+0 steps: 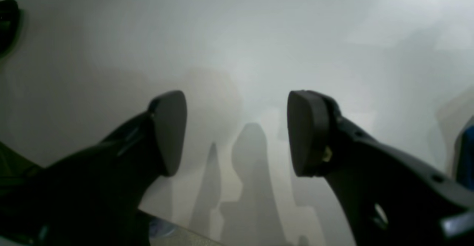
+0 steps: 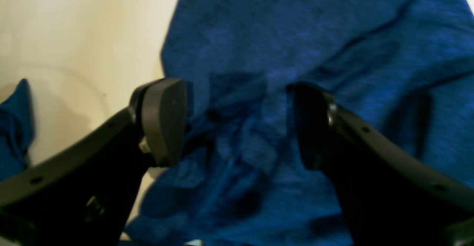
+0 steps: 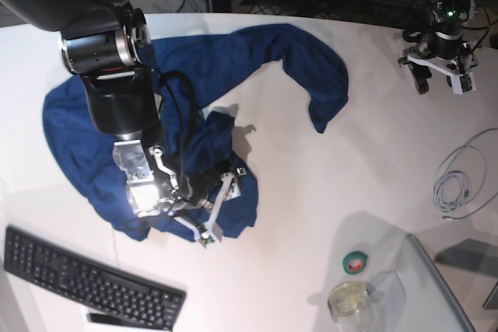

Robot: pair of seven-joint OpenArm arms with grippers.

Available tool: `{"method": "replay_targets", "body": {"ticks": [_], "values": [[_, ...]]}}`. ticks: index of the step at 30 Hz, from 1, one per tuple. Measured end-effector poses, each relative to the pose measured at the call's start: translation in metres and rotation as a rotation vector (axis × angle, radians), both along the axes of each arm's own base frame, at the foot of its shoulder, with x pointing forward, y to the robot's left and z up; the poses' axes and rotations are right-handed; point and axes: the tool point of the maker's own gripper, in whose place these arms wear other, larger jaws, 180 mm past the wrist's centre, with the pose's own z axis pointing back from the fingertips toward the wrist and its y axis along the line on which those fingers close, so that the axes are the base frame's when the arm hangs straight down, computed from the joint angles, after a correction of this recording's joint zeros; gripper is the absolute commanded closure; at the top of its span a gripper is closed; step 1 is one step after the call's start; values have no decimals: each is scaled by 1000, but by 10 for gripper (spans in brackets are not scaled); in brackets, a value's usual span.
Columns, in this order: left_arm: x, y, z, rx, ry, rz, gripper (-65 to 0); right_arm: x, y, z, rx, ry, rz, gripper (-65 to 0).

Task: Layout the t-shirt on the table in an organized manner, then fold the t-shirt properly
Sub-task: 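Grasp the shirt middle with the right gripper and pull it outward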

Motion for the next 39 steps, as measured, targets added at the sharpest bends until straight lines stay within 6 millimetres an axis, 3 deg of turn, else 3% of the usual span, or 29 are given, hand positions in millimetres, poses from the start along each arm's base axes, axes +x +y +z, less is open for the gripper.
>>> {"method": "replay_targets", "body": {"ticks": [2,4,8,9,14,16,18,22,25,27,30,32,33,36,39], "values": [[1,0,1,1,-2,0,-411,-2,3,-6,14,11,-4,-408],[2,2,2,5,-4,-2,-411,-8,3,-14,18,30,-5,-332],[1,2,2,6,-3,0,-411,-9,3,-16,17,36,-6,-6],[1,3,2,6,-3,0,-411,-8,3,-15,17,33,-5,0],[2,4,2,8,-4,1,-411,-6,2,-6,-2,47,7,0],[2,5,2,8,-2,3,-411,-10,8,6,26,37,9,0],[2,6,3,12,-3,3,-411,-23,31,22,26,-15,98,0],[3,6,4,12,-7,2,-411,-70,102,51,73,-93,341,0],[10,6,7,13,-18,2,-411,-89,123,48,62,-93,430,-3],[16,6,10,14,-31,0,-411,-98,119,31,17,-66,464,-42],[16,6,10,15,-33,0,-411,-110,113,11,-57,-24,502,-282],[13,6,7,13,-22,1,-411,-114,115,13,-78,-6,525,-458],[13,5,7,14,-21,0,-411,-111,117,22,-79,-29,525,-498],[15,3,8,12,-26,-6,-411,-89,111,62,17,-151,451,-461],[16,3,8,11,-29,-6,-411,-58,63,77,9,-197,311,-374]]}}
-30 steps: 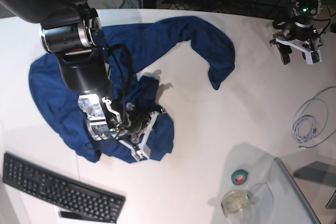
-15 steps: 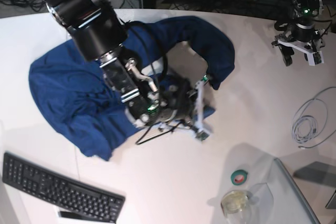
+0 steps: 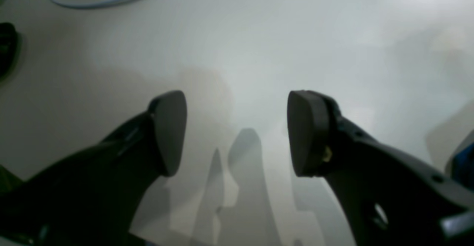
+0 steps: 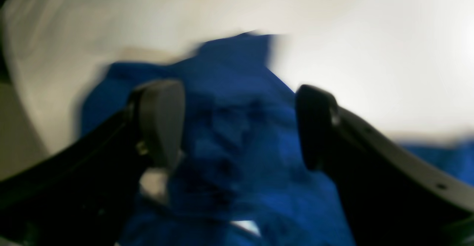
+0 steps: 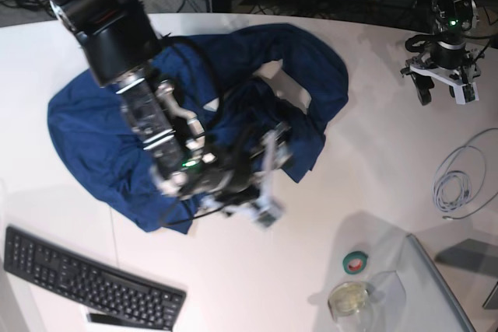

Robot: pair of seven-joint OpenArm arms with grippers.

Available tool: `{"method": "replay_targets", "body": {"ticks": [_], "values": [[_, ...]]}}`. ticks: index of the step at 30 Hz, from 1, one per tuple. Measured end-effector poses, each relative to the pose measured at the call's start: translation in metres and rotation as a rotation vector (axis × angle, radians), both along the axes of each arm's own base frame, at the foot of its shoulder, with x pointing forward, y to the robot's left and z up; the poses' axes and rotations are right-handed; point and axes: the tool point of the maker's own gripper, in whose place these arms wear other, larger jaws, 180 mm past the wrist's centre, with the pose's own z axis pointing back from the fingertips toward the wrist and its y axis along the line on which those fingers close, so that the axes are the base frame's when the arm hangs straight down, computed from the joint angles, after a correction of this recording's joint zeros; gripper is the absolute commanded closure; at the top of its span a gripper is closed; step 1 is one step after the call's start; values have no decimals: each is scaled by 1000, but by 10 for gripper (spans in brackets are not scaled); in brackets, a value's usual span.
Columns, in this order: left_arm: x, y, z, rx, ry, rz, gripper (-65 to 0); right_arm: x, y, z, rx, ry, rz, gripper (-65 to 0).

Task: Layout the t-shirt on the table in an organized manner, then fold the t-shirt properly
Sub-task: 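Grasp the shirt middle with the right gripper and pull it outward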

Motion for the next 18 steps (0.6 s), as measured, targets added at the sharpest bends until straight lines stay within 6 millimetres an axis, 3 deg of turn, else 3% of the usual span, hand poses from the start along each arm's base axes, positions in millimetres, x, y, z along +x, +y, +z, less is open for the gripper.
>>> {"method": "replay_targets", "body": {"ticks": [2,4,8,10,16,18], "values": [[-1,0,-1,1,2,1,-411,15,-29,-4,-7,16,-100,-351],[-2,0,-2,-2,7,2,-411,17,-45,-17,-37,66,-145,-350],[-1,0,-1,-1,5,2,-411,5,-34,-38,-25,147,-136,-350],[-2,0,-1,-1,6,1,-411,15,-37,-47,1,152,-200,-348],[-5,2,-2,2,9,5,-411,31,-94,-97,-112,235,-328,-347],[-8,3,-4,1,18,9,-411,42,-101,-101,-90,222,-358,-347]]}}
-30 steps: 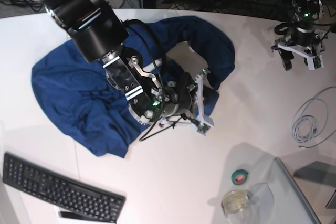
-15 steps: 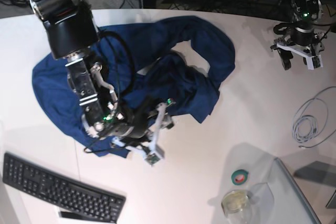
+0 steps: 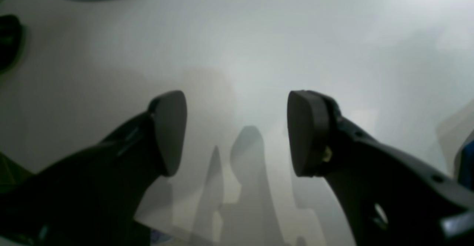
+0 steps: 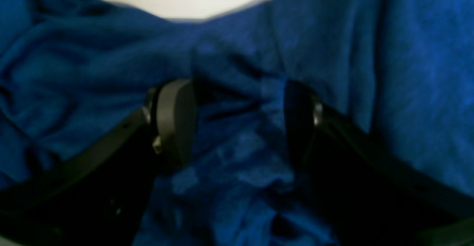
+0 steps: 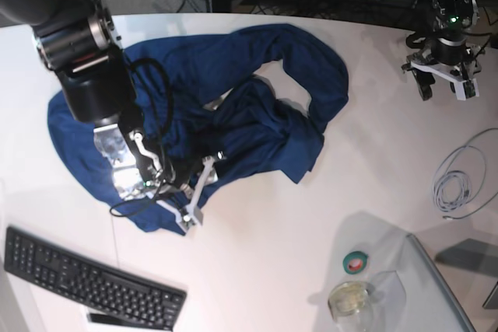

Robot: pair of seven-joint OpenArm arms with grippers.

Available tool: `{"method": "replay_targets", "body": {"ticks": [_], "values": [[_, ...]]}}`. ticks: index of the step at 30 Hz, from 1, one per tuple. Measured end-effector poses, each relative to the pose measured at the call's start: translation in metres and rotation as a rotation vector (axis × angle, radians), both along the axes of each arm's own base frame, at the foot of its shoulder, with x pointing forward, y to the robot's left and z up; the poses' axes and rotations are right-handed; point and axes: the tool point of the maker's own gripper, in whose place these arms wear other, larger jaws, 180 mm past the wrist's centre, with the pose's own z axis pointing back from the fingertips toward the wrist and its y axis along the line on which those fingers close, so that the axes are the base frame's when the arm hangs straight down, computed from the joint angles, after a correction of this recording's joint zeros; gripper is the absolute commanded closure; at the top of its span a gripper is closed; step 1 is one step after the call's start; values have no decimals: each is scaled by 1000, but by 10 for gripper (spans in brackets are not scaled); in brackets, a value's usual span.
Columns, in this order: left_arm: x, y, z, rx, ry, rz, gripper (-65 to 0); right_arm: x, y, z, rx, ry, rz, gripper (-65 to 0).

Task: Layout the t-shirt on the table in an organized manner, then fold the t-shirt properly
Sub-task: 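Grasp the shirt middle with the right gripper and pull it outward, then move the right gripper to the bunched fabric near the sleeve and grasp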

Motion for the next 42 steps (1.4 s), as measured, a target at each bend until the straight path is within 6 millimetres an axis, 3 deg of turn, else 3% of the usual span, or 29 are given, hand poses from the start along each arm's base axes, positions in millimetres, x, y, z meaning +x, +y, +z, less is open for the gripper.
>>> {"method": "replay_targets", "body": {"ticks": [2,6,8,10,13,16,19,22,27,31,36,42], "values": [[-1,0,-1,0,2,0,-411,16,-10,2,-17,-15,-45,-347],[-1,0,0,1,2,0,-411,56,-54,17,-78,-160,-215,-350],[0,0,0,3,0,-2,-411,64,-78,23,-114,-187,-246,-350],[0,1,0,3,1,0,-411,72,-89,37,-125,-223,-254,-350],[-1,0,0,1,3,1,-411,77,-61,80,-83,-292,-204,-350],[-1,2,0,7,7,-2,-411,50,1,111,14,-312,-96,-351],[0,3,2,11,3,-3,-411,14,59,108,95,-207,-7,-350],[1,2,2,8,-1,-7,-411,-3,96,90,142,-119,20,-350],[-1,3,2,12,1,-4,-411,-28,97,52,60,-48,89,-350],[-7,2,0,10,15,-7,-411,-34,107,39,74,-28,98,-350],[-4,1,1,7,5,-8,-411,-27,99,37,53,-35,91,-350],[-6,2,0,7,9,-6,-411,-28,105,39,60,-36,96,-350]]}}
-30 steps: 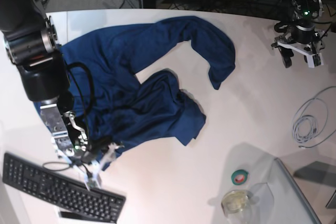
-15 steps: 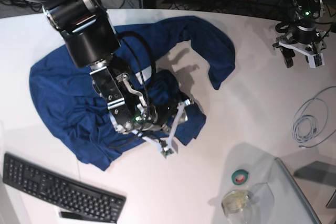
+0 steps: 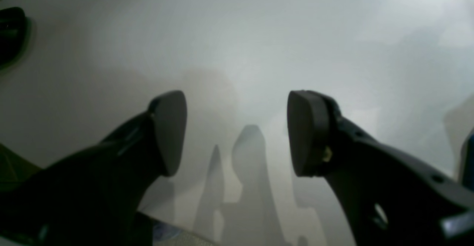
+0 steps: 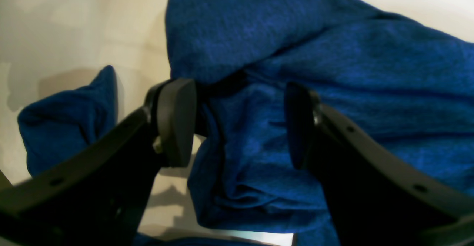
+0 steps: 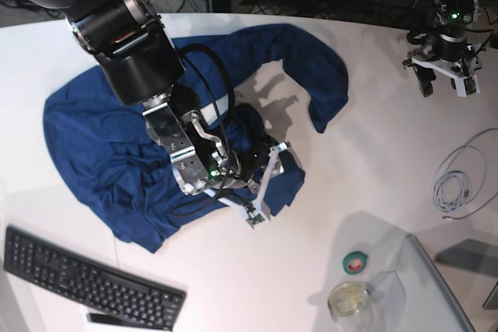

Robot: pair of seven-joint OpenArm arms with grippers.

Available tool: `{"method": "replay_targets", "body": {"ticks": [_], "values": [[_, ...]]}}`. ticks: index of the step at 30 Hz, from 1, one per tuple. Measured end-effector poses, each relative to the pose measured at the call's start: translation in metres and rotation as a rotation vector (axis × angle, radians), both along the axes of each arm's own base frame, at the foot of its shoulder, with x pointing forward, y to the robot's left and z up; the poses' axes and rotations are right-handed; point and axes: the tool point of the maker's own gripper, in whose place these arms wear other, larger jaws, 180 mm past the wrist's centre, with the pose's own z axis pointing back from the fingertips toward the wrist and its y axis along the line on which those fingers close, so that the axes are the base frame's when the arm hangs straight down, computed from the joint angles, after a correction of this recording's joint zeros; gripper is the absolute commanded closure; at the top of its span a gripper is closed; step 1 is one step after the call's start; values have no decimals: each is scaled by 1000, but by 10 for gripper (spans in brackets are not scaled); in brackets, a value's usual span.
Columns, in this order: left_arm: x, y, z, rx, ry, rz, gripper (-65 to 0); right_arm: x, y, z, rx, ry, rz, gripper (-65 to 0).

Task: Layout the t-shirt on the table in an organized manner, then fold the t-shirt properly
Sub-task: 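Move the right gripper to the bunched fabric near the sleeve and grasp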

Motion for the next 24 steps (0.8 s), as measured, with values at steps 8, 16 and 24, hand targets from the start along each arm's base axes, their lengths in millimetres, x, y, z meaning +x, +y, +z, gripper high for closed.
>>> {"method": "replay_targets", "body": {"ticks": [8,16,24], "values": [[1,0,0,1,-1,0,-411,3,9,8,75,26,-21,-348],[-3,1,-2,1,8,0,-411,4,7,0,91,24,-44,-348],[-5,2,-2,5,13,-2,-411,5,8,0,98,17,-48,-275]]}}
